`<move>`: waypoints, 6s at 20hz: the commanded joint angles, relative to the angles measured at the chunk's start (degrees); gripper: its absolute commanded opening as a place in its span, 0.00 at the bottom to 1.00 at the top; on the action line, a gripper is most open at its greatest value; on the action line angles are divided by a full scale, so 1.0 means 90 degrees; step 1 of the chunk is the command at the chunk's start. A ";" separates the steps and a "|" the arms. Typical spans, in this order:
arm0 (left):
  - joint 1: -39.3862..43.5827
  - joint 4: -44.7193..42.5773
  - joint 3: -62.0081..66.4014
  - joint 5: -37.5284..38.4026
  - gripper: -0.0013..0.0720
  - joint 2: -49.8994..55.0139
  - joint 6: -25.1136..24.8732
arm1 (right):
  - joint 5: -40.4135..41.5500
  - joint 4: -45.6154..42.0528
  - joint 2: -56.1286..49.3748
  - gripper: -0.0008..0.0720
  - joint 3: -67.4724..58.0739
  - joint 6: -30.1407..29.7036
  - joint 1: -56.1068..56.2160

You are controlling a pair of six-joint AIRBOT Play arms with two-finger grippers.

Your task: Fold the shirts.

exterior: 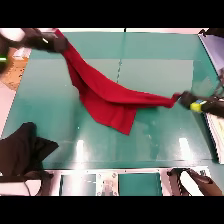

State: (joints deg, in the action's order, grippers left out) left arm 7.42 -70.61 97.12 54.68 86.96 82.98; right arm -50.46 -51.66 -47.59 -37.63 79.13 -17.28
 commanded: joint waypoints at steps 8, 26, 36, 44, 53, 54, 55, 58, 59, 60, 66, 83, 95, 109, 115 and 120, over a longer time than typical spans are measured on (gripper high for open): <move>-0.0517 0.1214 0.0588 0.2305 0.98 0.1562 0.0296 | -0.0665 -0.0678 -0.1943 0.40 -0.0168 -0.0197 0.0061; 0.1880 0.2210 -0.5027 -0.1481 0.98 0.0039 0.1579 | -0.0845 0.0194 -0.2732 0.40 -0.1039 -0.0369 -0.1673; 0.1260 0.1105 -0.4180 0.0245 0.05 -0.0372 0.1158 | -0.0845 0.0078 -0.2778 0.40 -0.1039 -0.0367 -0.1673; -0.0425 0.0704 -0.4131 0.1790 0.06 -0.0889 0.0272 | -0.1088 0.0364 -0.2963 0.52 -0.0158 -0.0369 -0.1481; -0.0425 0.0726 -0.4131 0.1661 0.06 -0.0889 0.0053 | -0.1943 -0.0109 -0.2968 0.51 0.0811 -0.0321 -0.0287; -0.0425 0.0724 -0.4131 0.1664 0.06 -0.0889 0.0051 | -0.2074 -0.0304 -0.2968 0.51 0.0845 -0.0126 -0.0287; -0.0425 0.0726 -0.4131 0.1661 0.06 -0.0891 0.0051 | -0.2098 -0.0437 -0.2968 0.51 0.0891 -0.0017 -0.0287; -0.0425 0.0729 -0.4131 0.1664 0.06 -0.0891 0.0049 | -0.2283 -0.0726 -0.2968 0.51 0.1056 0.0214 -0.0284; -0.0425 0.0729 -0.4131 0.1659 0.06 -0.0891 0.0012 | -0.2280 -0.0716 -0.2968 0.51 0.1095 0.0211 -0.0284; -0.0425 0.0731 -0.4131 0.1659 0.06 -0.0889 -0.0022 | -0.2283 -0.0695 -0.2968 0.51 0.1112 0.0209 -0.0284; -0.0425 0.0821 -0.4131 0.1717 0.06 -0.0891 -0.0112 | -0.2387 -0.1086 -0.2973 0.48 0.1158 0.0199 -0.0287; -0.0425 0.0843 -0.0981 0.3075 0.06 -0.1838 -0.0316 | -0.3852 0.2370 -0.1994 0.03 -0.2348 -0.0219 -0.0250; -0.0425 0.0712 0.2786 0.0758 0.06 -0.4197 -0.0287 | -0.1472 0.2888 0.0651 0.03 -0.6819 0.0522 -0.3337; -0.0425 0.0588 -0.0772 -0.0058 0.06 -0.3497 -0.0398 | -0.0721 0.1851 -0.0680 0.03 -0.4418 -0.0396 -0.2030; -0.0425 0.1882 -0.1591 -0.1834 0.06 -0.0505 -0.1122 | 0.0568 0.1304 -0.3874 0.03 -0.4136 -0.0544 -0.0911; -0.0425 0.2115 -0.0818 -0.2472 0.06 0.1292 -0.1103 | 0.0124 0.1355 -0.6492 0.03 -0.5943 -0.0520 -0.0879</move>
State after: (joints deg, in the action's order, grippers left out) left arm 3.66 -53.84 87.29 36.97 90.02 73.93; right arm -47.88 -39.18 -93.89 -83.66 74.59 -26.06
